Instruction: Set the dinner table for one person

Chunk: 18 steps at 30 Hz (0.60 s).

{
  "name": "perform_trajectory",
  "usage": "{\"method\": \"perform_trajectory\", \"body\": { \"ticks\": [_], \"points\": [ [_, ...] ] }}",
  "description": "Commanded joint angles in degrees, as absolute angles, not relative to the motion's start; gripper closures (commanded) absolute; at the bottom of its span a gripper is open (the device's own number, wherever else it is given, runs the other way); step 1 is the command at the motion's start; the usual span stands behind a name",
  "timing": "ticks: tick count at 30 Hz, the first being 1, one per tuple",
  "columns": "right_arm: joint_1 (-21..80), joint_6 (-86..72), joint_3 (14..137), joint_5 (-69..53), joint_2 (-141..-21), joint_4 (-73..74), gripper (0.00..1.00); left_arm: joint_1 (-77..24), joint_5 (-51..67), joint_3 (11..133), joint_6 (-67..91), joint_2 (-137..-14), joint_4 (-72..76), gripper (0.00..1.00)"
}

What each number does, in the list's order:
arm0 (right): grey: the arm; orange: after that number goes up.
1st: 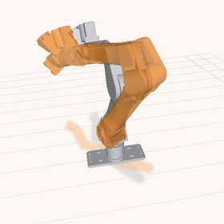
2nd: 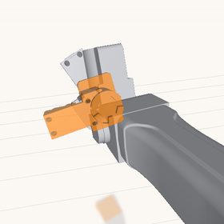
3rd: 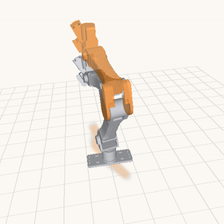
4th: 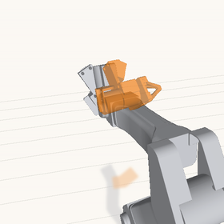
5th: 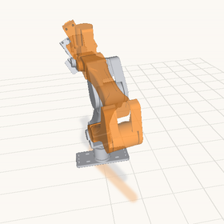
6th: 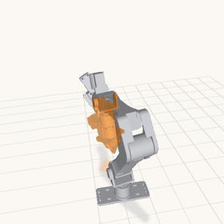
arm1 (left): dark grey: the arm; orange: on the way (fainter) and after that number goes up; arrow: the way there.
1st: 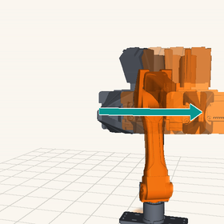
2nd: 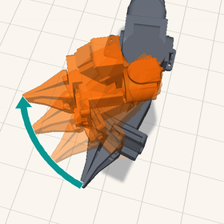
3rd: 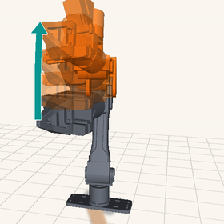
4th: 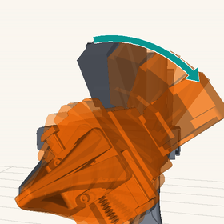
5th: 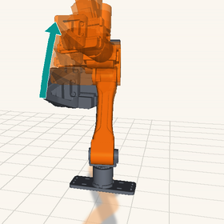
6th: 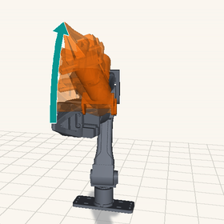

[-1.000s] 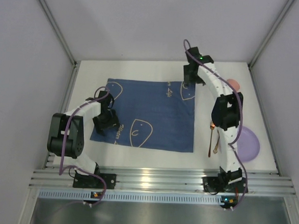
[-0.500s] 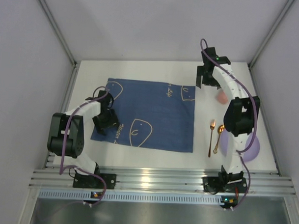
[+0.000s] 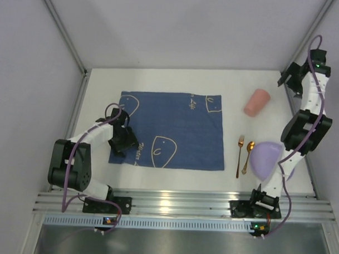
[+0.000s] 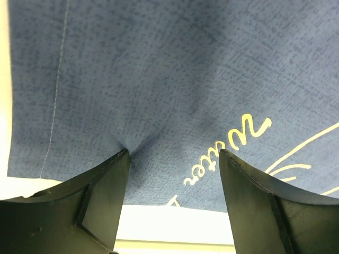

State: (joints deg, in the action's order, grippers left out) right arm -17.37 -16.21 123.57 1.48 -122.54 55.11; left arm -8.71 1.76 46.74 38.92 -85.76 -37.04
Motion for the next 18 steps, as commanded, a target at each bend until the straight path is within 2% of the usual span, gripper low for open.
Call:
{"method": "perform_trajectory", "body": {
  "ticks": [1, 4, 11, 18],
  "points": [
    [-20.39, -17.14, 127.61, -9.65, -124.98, 49.76, 0.14, -9.32, 5.63, 46.31, 40.87, -84.73, -39.02, 0.27],
    [-21.53, -17.66, 130.25, -15.97, -126.82, 47.56, 0.13, -9.4, 4.92, 46.67, 40.78, -83.85, -39.37, 0.27],
    [-22.15, -24.42, 126.48, -36.1, -131.56, 34.47, 0.13, -10.19, 4.13, 41.75, 42.36, -80.07, -39.46, 0.27],
    [-22.24, -35.84, 122.79, -44.29, -136.14, 18.66, 0.12, -11.24, 3.69, 38.06, 44.03, -75.5, -39.55, 0.27]
  ]
}}
